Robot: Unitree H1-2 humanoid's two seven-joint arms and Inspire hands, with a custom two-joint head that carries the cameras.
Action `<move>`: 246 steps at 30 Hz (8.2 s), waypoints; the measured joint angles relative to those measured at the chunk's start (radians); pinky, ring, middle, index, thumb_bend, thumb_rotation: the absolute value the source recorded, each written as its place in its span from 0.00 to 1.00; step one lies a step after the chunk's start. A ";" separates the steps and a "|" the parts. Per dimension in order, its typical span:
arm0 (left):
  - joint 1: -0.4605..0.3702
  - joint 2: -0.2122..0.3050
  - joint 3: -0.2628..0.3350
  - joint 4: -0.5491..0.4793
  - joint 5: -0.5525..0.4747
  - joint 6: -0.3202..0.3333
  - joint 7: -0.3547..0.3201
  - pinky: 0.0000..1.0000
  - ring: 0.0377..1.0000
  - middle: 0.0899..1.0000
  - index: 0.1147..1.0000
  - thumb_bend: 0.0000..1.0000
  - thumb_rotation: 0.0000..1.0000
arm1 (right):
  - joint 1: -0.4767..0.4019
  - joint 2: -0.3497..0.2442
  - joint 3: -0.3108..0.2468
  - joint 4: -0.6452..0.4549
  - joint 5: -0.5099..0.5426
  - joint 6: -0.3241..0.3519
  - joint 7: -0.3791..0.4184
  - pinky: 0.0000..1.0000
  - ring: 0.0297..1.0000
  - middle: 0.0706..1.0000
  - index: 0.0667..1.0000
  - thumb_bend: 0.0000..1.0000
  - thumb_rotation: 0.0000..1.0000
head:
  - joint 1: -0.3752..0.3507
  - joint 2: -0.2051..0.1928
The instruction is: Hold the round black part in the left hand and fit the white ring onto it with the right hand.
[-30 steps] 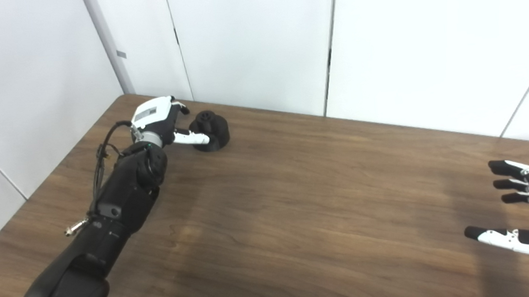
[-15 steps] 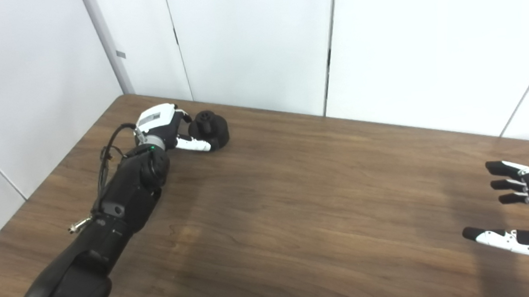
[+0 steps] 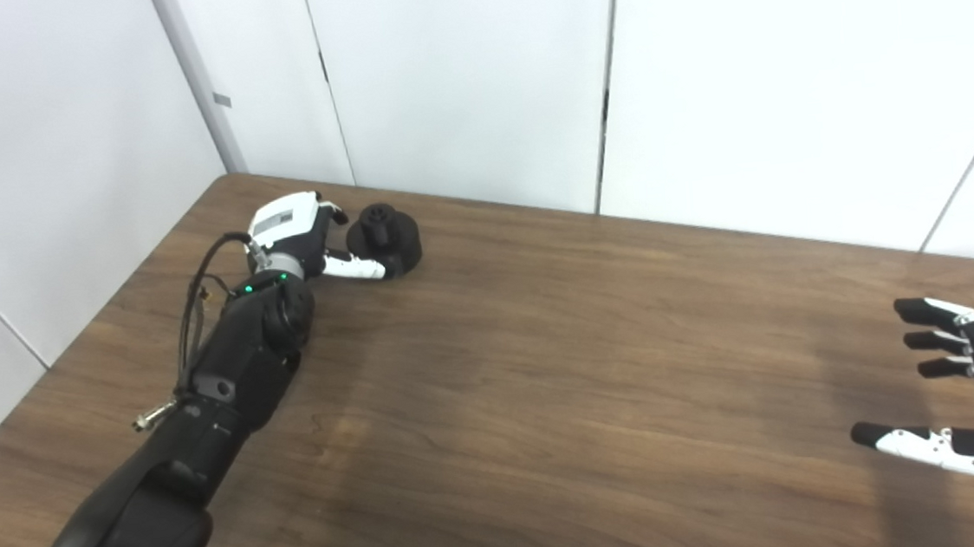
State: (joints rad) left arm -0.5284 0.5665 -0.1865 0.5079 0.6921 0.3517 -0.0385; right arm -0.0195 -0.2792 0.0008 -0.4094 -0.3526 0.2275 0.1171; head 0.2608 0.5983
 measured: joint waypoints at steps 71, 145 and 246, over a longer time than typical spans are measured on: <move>0.051 -0.082 -0.003 0.030 -0.150 -0.369 0.186 0.99 0.98 0.92 0.42 0.52 0.07 | 0.008 -0.004 -0.006 -0.036 0.012 0.040 0.027 0.63 0.73 0.79 0.76 0.74 0.06 | -0.006 0.044; 0.223 -0.173 -0.242 -0.369 -0.183 -0.677 -0.226 1.00 1.00 0.98 0.42 0.52 0.07 | -0.261 -0.121 -0.011 -0.064 -0.101 0.125 0.088 0.57 0.69 0.78 0.74 0.73 0.12 | -0.581 0.066; 0.276 -0.114 -0.191 -0.361 -0.216 -0.753 -0.237 0.94 0.97 0.96 0.42 0.52 0.07 | -0.566 -0.367 0.335 0.765 -0.376 0.094 0.253 0.73 0.83 0.82 0.64 0.83 0.21 | -0.739 0.026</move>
State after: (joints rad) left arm -0.2524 0.4521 -0.3776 0.1465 0.4761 -0.4017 -0.2752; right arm -0.5858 -0.6465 0.3357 0.3560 -0.7281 0.3214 0.3705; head -0.4786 0.6243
